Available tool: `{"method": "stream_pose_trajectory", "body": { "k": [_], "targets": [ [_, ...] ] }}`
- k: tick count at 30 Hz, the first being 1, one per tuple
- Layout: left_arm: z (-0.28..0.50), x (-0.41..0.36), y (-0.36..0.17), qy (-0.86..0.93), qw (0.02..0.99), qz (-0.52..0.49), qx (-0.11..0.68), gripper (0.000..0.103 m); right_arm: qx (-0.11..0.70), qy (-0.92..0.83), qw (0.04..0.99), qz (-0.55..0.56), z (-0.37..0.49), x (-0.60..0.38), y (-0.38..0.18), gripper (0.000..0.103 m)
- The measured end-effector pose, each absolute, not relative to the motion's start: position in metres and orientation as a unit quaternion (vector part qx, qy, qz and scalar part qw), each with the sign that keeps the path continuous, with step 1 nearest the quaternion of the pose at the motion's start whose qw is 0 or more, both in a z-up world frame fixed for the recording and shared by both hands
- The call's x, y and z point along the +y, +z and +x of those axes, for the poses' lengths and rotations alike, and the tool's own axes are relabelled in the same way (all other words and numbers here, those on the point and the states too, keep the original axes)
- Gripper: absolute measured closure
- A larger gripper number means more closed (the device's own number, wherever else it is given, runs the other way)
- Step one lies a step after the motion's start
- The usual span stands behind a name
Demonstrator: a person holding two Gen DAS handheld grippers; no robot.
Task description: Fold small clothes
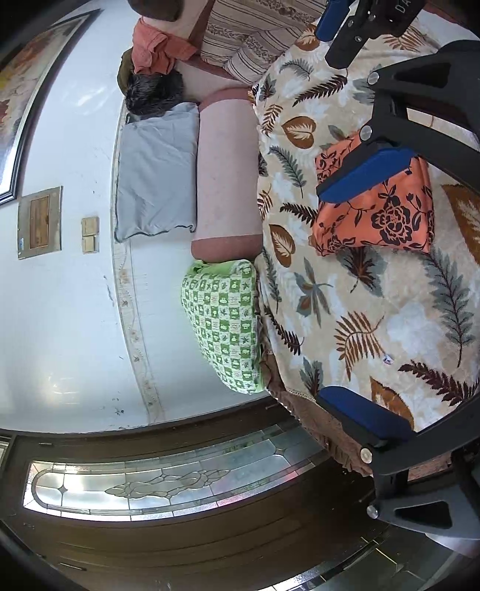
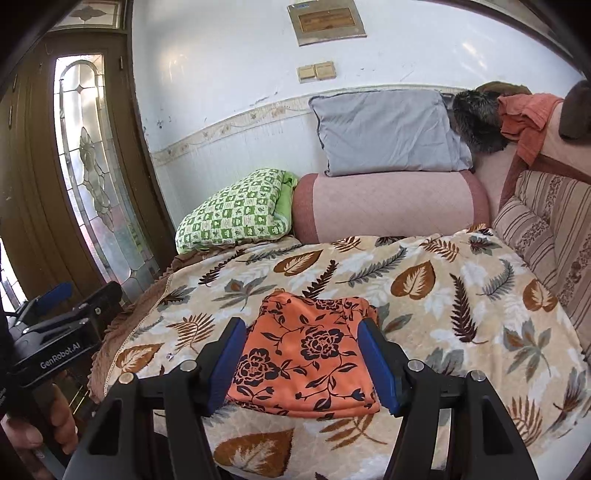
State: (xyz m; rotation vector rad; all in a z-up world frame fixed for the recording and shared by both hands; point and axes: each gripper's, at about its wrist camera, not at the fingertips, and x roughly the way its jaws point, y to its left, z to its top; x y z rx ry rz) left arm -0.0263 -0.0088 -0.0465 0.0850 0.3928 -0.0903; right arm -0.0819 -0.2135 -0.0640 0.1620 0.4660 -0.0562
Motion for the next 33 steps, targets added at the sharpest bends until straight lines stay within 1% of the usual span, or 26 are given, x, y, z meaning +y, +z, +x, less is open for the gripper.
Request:
{"method": "stream_pose_trajectory", "body": {
  "k": [15, 33],
  "targets": [
    [-0.035, -0.018, -0.031, -0.051, 0.979, 0.037, 0.195, 0.003, 0.222, -0.043, 0.971, 0.083, -0.096, -0.222, -0.056, 0.036],
    [-0.024, 0.003, -0.030, -0.023, 0.980, 0.019, 0.197, 0.001, 0.221, -0.031, 0.973, 0.063, -0.085, -0.201, -0.057, 0.036]
  ]
}}
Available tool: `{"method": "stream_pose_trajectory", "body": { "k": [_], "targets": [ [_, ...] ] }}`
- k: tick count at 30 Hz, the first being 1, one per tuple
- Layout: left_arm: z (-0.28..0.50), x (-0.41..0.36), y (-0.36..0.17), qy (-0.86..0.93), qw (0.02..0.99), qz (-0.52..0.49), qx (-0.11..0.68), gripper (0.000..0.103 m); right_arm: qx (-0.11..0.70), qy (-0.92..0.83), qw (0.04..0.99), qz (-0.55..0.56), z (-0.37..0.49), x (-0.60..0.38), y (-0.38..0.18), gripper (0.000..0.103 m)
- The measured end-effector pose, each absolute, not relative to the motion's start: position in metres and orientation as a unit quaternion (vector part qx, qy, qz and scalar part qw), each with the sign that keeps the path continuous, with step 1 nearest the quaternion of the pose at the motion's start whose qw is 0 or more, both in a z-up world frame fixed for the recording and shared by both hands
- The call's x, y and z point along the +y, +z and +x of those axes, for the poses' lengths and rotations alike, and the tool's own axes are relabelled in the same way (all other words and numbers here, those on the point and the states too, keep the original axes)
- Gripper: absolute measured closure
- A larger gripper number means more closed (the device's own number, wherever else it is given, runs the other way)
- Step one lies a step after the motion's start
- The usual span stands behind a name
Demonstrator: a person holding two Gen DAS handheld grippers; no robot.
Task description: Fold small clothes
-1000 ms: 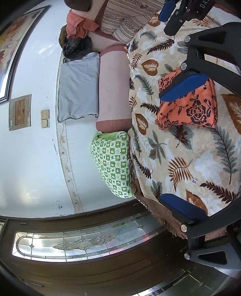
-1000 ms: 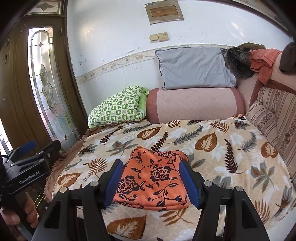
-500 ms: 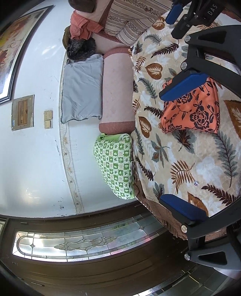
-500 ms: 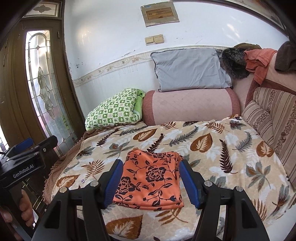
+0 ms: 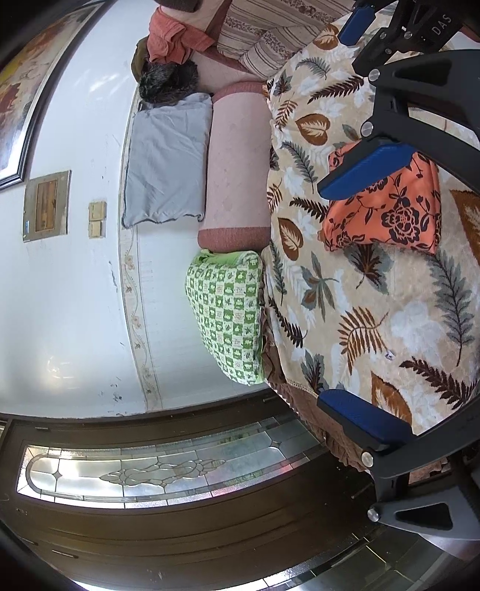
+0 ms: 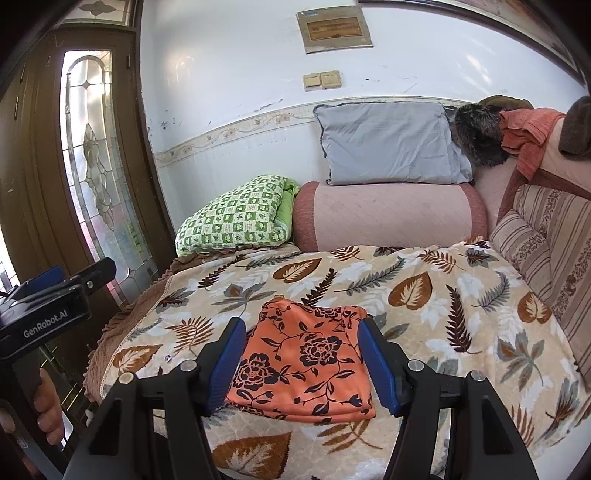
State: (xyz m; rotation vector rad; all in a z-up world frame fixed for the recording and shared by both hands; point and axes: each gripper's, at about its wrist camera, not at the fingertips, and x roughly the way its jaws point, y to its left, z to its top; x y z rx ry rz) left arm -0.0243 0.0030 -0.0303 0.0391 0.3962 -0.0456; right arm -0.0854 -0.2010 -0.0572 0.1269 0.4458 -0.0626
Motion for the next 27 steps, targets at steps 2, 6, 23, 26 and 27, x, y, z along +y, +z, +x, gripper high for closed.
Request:
{"method": "stream_pose_trajectory", "body": {
  "k": [2, 6, 23, 26, 27],
  "targets": [
    [-0.021, 0.005, -0.032, -0.020, 0.980, 0.021, 0.199, 0.001, 0.223, -0.028, 0.972, 0.063, -0.083, -0.198, -0.058, 0.036],
    [-0.019, 0.009, -0.036, -0.012, 0.980, 0.026, 0.199, 0.001, 0.227, -0.023, 0.972, 0.060, -0.079, -0.192, -0.061, 0.036],
    [-0.012, 0.006, -0.044, -0.012, 0.976, 0.025, 0.215, 0.001, 0.237, -0.023, 0.969, 0.068, -0.069, -0.194, -0.068, 0.036],
    [-0.012, 0.008, -0.042, -0.013, 0.977, 0.019, 0.212, 0.001, 0.236, -0.024, 0.969, 0.071, -0.069, -0.196, -0.068, 0.036],
    [-0.013, 0.008, -0.041, -0.015, 0.977, 0.017, 0.211, 0.001, 0.236, -0.025, 0.969, 0.071, -0.068, -0.197, -0.069, 0.036]
  ]
}}
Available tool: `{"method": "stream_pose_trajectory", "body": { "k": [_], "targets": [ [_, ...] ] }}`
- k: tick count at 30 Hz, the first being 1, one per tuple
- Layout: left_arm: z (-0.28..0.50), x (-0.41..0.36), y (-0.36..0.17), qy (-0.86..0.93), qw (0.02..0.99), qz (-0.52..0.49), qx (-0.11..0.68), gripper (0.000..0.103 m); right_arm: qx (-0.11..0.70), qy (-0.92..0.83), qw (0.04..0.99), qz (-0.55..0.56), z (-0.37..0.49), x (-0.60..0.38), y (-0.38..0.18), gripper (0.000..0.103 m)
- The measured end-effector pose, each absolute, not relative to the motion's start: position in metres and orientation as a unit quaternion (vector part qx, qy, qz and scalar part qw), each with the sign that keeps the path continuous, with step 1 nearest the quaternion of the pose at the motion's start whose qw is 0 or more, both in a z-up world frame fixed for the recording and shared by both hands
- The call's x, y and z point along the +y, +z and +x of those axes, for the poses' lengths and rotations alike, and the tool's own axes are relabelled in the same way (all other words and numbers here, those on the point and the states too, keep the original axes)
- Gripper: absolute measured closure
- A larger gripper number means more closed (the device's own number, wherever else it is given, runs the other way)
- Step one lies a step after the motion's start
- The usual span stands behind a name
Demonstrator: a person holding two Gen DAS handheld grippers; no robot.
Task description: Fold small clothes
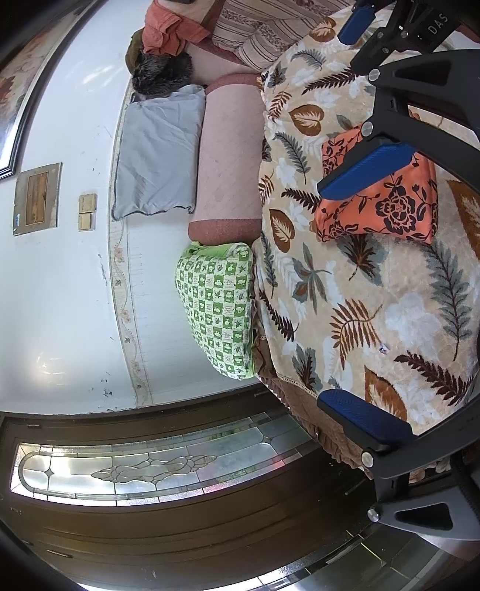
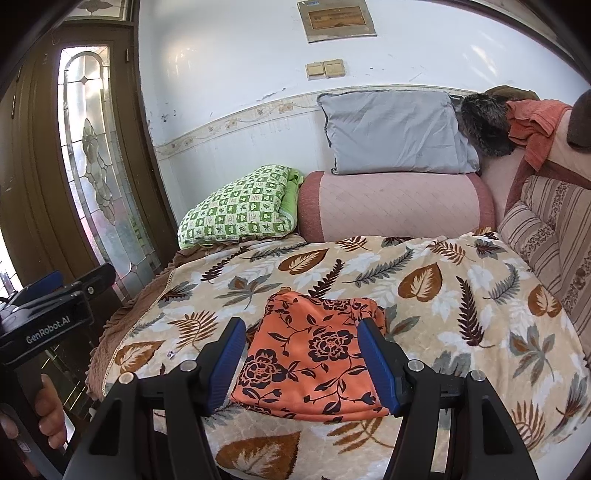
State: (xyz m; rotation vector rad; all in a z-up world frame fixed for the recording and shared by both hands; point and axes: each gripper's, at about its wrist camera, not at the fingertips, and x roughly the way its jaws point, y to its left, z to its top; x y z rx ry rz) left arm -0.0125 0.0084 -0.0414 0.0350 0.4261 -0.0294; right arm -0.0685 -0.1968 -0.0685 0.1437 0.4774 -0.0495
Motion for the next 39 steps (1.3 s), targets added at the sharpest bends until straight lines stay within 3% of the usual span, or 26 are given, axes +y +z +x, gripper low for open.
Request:
{"method": "stream_pose_trajectory", "body": {
  "k": [39],
  "targets": [
    [0.010, 0.034, -0.048, -0.012, 0.974, -0.003, 0.226, 0.001, 0.242, -0.003, 0.969, 0.057, -0.049, -0.174, -0.073, 0.036]
  ]
}}
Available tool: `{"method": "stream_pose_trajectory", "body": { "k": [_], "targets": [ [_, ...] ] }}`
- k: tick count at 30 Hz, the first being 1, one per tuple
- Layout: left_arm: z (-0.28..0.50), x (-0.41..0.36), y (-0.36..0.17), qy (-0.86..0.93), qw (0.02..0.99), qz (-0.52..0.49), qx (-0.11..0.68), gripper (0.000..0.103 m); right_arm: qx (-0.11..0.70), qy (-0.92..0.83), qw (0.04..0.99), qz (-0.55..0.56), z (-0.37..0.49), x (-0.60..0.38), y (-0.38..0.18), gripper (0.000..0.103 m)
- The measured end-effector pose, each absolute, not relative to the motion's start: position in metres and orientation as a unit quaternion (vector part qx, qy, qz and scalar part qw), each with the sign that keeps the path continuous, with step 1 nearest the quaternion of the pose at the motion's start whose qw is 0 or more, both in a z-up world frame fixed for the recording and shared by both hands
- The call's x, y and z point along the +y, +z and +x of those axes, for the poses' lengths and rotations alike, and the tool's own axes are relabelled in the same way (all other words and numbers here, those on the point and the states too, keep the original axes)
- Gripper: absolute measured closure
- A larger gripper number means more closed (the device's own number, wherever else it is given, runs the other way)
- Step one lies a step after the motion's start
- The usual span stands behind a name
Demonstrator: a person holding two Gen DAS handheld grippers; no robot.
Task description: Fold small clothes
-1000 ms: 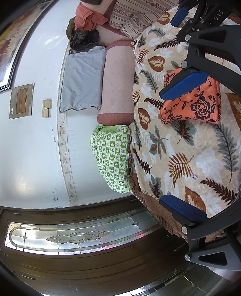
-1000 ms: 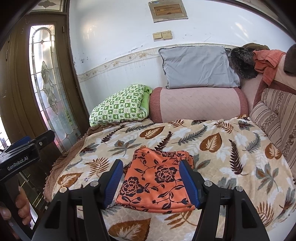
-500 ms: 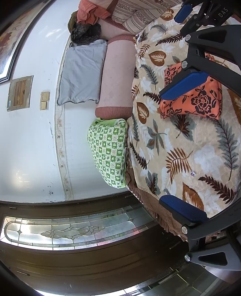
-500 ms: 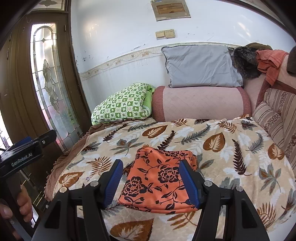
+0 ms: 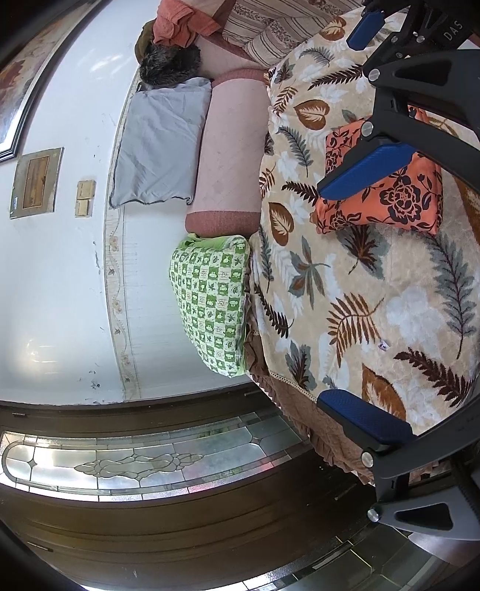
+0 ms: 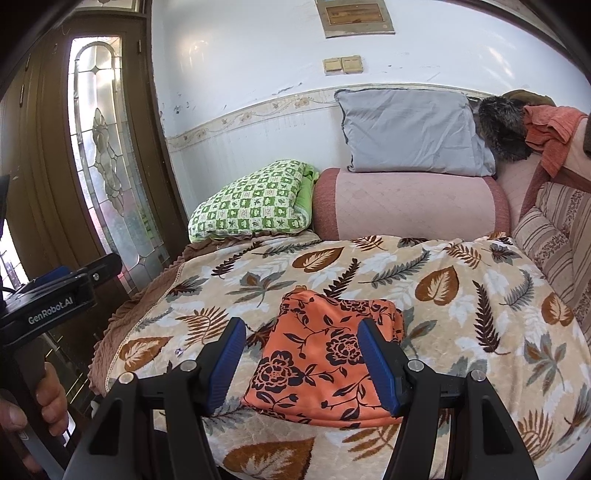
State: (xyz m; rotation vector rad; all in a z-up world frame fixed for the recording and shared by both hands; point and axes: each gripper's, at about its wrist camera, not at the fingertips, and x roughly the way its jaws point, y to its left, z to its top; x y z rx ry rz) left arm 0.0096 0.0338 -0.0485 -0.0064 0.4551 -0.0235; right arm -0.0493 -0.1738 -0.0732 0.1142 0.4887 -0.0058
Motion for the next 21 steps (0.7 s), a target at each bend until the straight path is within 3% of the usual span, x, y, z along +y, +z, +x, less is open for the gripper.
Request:
{"method": "stream_pose_trajectory", "body": {
  "k": [21],
  "targets": [
    [0.027, 0.039, -0.058, -0.023, 0.971, -0.009, 0.239, 0.001, 0.249, -0.006, 0.967, 0.045, -0.034, -0.156, -0.078, 0.036]
  ]
}}
